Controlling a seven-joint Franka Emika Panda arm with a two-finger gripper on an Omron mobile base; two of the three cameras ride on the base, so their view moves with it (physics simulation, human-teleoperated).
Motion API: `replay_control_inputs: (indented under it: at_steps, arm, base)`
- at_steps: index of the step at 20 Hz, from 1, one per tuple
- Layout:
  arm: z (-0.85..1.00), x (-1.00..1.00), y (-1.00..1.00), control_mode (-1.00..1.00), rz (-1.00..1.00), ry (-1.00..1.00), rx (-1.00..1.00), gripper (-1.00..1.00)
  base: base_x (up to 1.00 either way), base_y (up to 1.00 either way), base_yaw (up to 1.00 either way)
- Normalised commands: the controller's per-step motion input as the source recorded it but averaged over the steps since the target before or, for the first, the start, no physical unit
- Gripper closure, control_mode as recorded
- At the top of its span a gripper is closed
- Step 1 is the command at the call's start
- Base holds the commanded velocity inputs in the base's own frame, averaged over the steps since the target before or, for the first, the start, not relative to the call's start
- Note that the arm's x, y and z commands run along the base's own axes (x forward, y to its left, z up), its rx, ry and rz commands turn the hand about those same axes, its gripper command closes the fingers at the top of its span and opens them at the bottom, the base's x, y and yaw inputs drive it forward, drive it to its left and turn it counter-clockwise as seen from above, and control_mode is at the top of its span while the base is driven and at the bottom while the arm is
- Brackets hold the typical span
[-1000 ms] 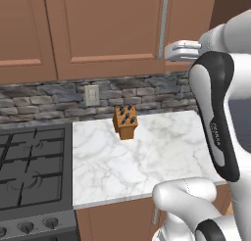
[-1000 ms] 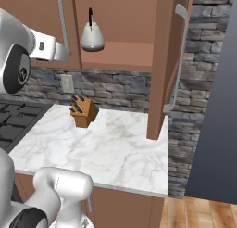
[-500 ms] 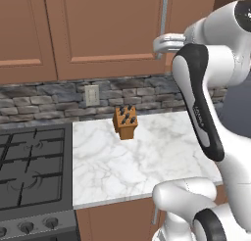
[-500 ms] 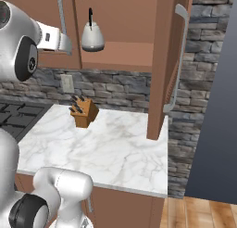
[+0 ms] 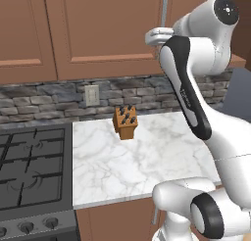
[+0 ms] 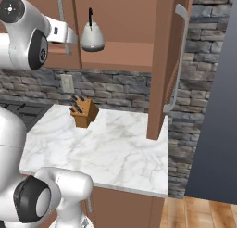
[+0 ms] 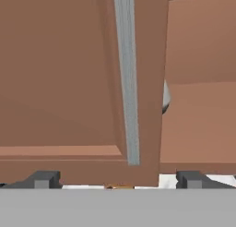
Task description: Open the cabinet, pick the kettle from the cabinet, and place it in the sink.
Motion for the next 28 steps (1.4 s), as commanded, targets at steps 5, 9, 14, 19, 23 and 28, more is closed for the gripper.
replay_control_inputs:
  at_steps: [5, 9, 14, 19, 23, 28]
  arm:
    - [0.0, 0.49, 0.0, -1.0, 0.0, 0.0, -0.02, -1.0]
    - [0.0, 0.49, 0.01, -1.0, 0.0, 0.0, 0.0, -1.0]
    - [-0.01, 0.49, 0.09, -1.0, 0.0, 0.0, 0.0, 1.0]
    - [-0.05, 0.49, 0.14, -1.0, 0.0, 0.0, 0.0, 1.0]
    - [-0.04, 0.44, 0.12, -1.0, 0.0, 0.0, -0.01, 1.0]
    - [-0.04, 0.22, 0.12, -1.0, 0.0, -0.02, 0.0, 1.0]
  base:
    - [0.0, 0.0, 0.0]
    - [0.0, 0.0, 0.0]
    - [0.0, 0.0, 0.0]
    - [0.0, 0.0, 0.0]
    - [0.0, 0.0, 0.0]
    - [0.0, 0.0, 0.0]
